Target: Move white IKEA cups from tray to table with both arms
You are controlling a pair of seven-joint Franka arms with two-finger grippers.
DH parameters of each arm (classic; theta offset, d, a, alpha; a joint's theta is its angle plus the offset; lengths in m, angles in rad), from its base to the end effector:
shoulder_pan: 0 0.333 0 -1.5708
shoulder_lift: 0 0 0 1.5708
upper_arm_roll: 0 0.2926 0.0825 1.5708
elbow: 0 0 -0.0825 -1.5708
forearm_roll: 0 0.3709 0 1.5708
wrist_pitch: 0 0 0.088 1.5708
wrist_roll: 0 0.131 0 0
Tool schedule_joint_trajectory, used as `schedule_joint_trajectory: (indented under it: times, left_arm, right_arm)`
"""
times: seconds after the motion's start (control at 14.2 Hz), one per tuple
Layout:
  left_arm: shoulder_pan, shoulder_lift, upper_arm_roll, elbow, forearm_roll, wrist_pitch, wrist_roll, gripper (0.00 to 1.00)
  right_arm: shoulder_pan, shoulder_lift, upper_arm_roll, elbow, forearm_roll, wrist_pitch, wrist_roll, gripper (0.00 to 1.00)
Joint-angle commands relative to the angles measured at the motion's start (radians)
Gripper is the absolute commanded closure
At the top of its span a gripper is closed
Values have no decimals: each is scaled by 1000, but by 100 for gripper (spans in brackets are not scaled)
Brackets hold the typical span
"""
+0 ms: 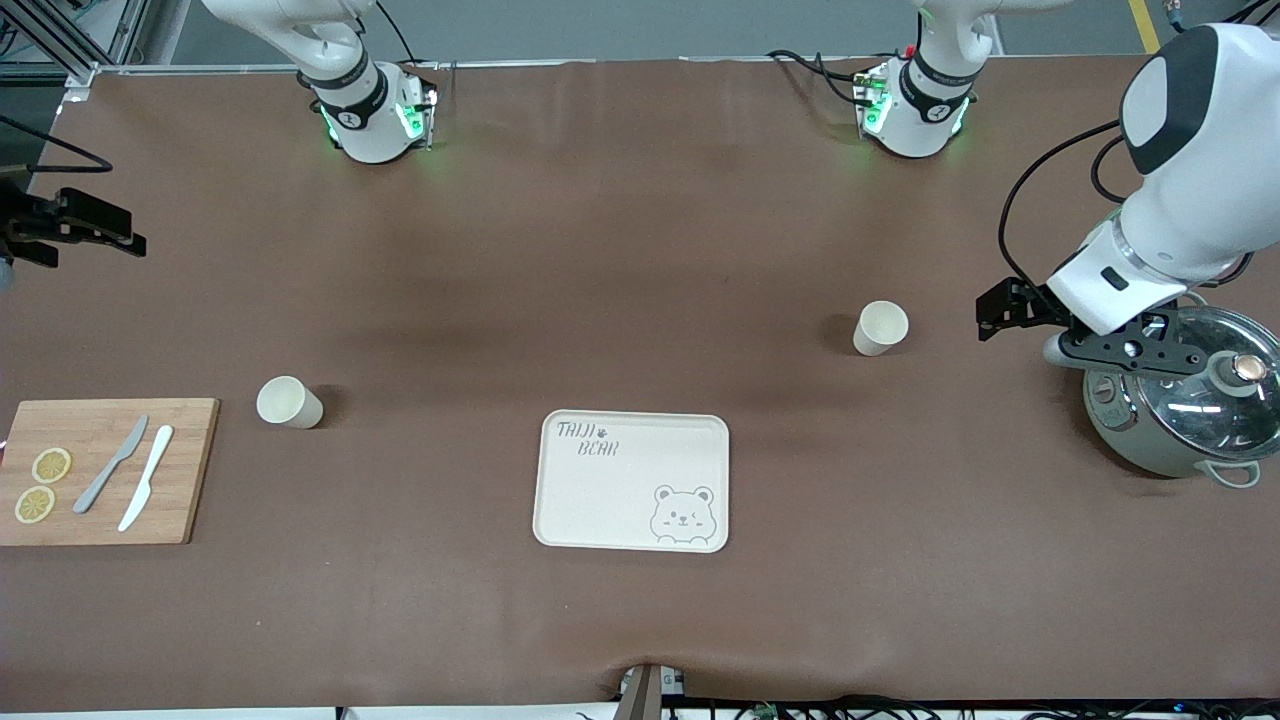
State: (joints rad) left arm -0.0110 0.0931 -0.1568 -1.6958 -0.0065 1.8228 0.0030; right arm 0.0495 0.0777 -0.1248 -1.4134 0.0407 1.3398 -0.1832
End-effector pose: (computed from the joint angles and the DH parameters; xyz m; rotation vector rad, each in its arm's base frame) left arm 0.5737 -0.0952 0.4897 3.1065 -0.2621 0.0518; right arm 0.5343 -0.0316 0.5877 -3.0787 -0.1755 0.2248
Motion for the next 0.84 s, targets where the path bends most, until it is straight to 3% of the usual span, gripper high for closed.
schedule_joint_trajectory:
  times: [0.0,0.14,0.77]
  left_arm:
    - [0,10,2,25,10,-23,12,0]
    - [0,11,2,25,10,-23,12,0]
    - [-1,11,2,25,42,-33,6,0]
  right_arm:
    - [-7,-96,7,-108,-18,48,-33,0]
    - [-8,-130,7,-153,-24,71,-42,0]
    - [-8,-121,7,-144,-50,41,-99,0]
